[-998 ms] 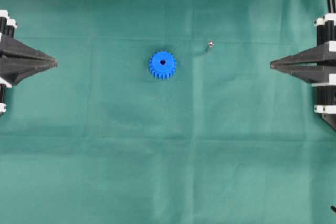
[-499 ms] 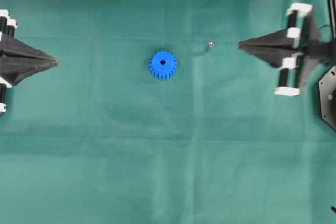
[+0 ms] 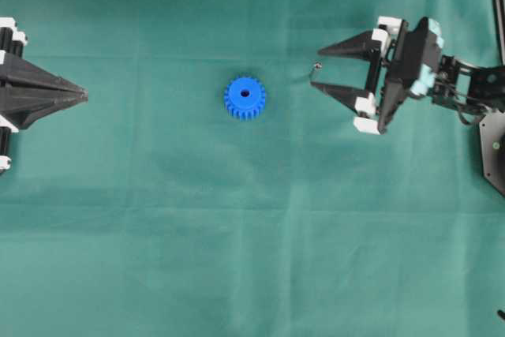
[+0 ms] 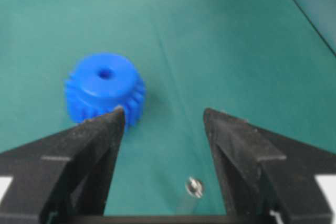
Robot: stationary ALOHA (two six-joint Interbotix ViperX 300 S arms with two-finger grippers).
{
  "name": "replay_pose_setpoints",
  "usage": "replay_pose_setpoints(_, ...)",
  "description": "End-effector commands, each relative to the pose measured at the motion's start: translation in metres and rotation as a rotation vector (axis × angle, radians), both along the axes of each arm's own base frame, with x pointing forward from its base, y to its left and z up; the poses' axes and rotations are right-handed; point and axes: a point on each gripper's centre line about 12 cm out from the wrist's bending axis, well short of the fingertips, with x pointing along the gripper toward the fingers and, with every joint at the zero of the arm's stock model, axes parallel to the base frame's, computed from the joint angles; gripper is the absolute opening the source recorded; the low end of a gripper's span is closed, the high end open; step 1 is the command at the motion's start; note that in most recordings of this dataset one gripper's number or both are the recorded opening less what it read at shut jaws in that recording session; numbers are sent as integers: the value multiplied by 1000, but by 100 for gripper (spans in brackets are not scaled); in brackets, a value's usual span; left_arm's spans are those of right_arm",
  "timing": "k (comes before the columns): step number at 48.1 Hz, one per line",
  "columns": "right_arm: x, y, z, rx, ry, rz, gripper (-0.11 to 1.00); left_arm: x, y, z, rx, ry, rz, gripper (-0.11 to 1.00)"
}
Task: Insert the shaft placed at a random location into the center hole of the small gear at another random location.
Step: 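Lower the open right gripper around the silver shaft and close it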
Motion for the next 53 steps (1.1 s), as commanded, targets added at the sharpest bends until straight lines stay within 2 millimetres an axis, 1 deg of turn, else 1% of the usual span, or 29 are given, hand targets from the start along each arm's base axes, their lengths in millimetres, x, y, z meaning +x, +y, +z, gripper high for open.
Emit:
replay_pose_setpoints(1, 6, -7, -4, 2, -12, -26, 65, 1, 0, 3, -1, -9, 1, -1)
replay_pose_setpoints(12, 9, -16, -33, 38, 60, -78, 65, 1, 0, 1, -1, -5, 1, -1)
replay_pose_setpoints(15, 9, -17, -36, 43, 66, -88, 65, 1, 0, 0, -1, -2, 1, -1)
replay_pose_setpoints(26, 6, -20, -39, 46, 65, -106, 63, 0, 0, 0, -1, -2, 1, -1)
replay_pose_setpoints(30, 5, -21, -40, 52, 68, -112, 57, 0, 0, -1, 0, 0, 1, -1)
replay_pose_setpoints(34, 4, -21, -41, 54, 75, -110, 48, 0, 0, -1, -1, 0, 1, -1)
replay_pose_setpoints(41, 4, -20, -43, 56, 83, -110, 23, 0, 0, -1, -1, 0, 1, -1)
replay_pose_setpoints(43, 4, -20, -43, 56, 83, -110, 18, 0, 0, -1, 0, 0, 1, -1)
replay_pose_setpoints(53, 4, -21, -42, 56, 79, -110, 17, 0, 0, -1, -3, 0, 1, -1)
